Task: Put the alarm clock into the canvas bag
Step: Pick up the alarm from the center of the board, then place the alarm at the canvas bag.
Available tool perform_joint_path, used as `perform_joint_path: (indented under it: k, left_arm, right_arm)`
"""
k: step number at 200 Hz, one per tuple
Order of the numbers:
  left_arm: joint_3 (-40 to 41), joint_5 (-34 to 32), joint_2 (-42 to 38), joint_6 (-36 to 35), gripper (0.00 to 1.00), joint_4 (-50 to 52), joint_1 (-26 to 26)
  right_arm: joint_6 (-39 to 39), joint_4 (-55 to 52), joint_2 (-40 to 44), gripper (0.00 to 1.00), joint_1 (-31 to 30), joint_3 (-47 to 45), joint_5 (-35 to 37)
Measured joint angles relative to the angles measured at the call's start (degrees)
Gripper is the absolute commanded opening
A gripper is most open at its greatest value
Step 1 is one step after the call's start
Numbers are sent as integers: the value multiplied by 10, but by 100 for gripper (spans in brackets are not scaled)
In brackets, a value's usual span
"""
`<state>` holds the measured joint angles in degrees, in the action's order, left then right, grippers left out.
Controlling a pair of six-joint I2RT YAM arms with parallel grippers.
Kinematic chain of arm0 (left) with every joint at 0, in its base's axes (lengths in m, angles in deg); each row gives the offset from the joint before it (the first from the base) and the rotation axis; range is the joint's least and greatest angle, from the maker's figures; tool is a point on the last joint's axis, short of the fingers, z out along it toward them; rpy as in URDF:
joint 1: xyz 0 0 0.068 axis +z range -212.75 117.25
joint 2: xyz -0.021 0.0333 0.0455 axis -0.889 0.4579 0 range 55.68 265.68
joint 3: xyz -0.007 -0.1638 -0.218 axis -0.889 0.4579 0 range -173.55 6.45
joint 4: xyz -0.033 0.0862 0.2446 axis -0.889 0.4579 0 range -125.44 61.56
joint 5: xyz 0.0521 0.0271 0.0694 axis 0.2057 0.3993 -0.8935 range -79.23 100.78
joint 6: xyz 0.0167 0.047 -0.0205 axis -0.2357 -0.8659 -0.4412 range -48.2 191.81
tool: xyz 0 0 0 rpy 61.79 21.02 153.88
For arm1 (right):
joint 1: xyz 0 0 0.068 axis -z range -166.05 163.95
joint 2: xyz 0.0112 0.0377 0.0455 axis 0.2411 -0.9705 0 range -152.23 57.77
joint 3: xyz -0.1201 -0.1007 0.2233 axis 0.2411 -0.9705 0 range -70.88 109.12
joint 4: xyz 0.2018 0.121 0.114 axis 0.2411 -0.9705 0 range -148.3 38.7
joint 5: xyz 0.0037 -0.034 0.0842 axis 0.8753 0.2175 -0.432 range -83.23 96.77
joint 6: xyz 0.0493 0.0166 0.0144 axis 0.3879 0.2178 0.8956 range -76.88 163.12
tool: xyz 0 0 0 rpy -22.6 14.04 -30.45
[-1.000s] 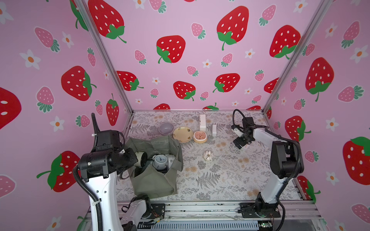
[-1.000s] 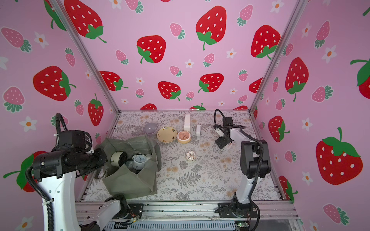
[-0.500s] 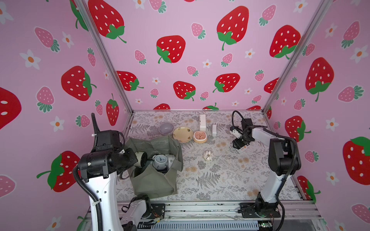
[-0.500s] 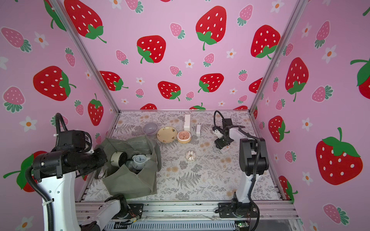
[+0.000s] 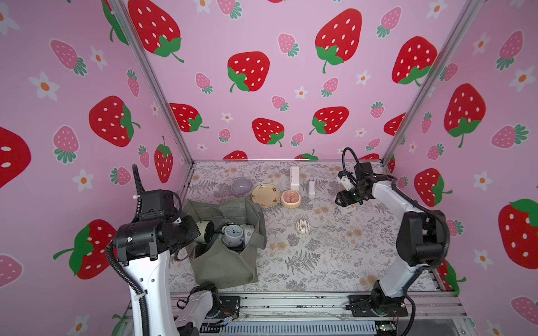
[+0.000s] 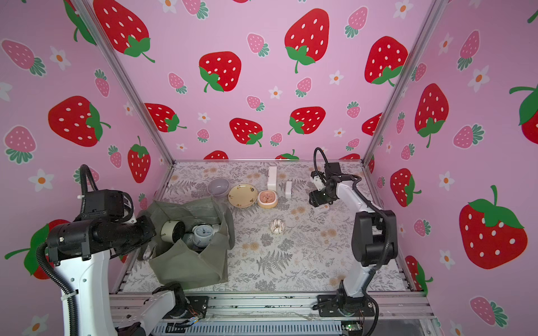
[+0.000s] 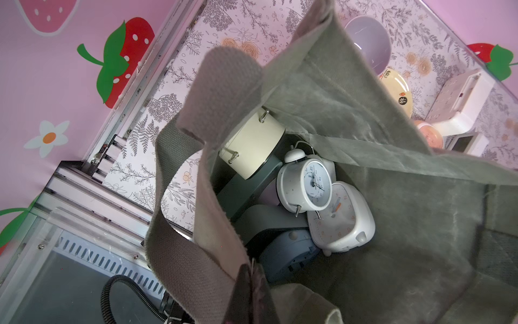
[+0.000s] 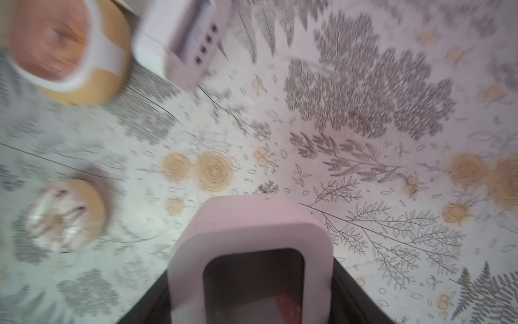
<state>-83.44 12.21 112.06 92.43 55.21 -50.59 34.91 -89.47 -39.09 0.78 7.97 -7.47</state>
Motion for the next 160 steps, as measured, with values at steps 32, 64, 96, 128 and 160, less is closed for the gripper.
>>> perform_joint_path:
  k: [32,64,96,128,160]
  left_arm:
    - [0,-1,0,4,0,0,0]
    - [0,1,-1,9,0,0,0]
    - [0,10,-10,11,0,0,0]
    - [0,17,-17,12,0,0,0]
    - [0,23,-13,12,0,0,0]
  right_arm:
    - [108,55,130,47,-65,44,-90]
    - [237,191,189,46,-148,70,-178]
    - [294,267,140,46,-244,145,-217]
    - [285,273,52,45,-356,237,-214]
    - [250,236,-30,45,-450,317,-193]
